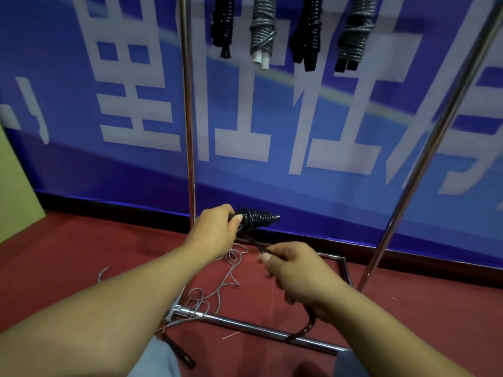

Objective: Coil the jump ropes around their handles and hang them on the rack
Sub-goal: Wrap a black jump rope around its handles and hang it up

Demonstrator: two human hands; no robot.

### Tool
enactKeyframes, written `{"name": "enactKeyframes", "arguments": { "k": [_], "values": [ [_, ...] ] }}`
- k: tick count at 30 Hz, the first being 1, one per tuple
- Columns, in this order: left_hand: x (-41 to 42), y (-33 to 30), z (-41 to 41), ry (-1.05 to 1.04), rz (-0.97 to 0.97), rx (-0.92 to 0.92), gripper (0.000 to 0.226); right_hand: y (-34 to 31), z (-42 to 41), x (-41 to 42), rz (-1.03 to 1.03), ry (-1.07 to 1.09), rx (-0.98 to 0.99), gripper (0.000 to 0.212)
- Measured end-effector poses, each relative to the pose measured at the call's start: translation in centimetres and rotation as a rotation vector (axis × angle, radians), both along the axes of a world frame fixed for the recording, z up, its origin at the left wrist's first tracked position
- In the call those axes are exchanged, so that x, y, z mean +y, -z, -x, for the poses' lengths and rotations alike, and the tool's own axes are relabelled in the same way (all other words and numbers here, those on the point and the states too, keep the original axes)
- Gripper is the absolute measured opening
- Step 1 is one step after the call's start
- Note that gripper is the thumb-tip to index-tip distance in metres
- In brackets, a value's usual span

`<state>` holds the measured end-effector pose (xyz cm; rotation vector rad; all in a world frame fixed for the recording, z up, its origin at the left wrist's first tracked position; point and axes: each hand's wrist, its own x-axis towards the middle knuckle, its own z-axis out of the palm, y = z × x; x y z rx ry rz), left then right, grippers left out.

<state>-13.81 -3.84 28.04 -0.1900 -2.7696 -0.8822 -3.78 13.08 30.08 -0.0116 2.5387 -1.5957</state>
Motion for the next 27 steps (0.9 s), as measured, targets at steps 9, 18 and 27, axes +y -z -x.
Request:
{"name": "enactKeyframes", "arguments": {
  "k": [9,18,27],
  "values": [
    [0.8,-0.5,-1.1,0.071,0.169,-0.032,0.023,-0.8,-0.1,1.2,-0.261,-0.002,0.240,0.027],
    [1.8,0.3,-2.2,0.357,0.270,-0.201,0.017,-1.3,-0.3,2.6,-0.303,-0.011,0.251,0.028],
    [2.6,-0.6,-3.7,0.526,0.219,-0.232,0.015,-1.0,1.2,3.8,-0.243,0.134,0.310,0.032]
  ]
}}
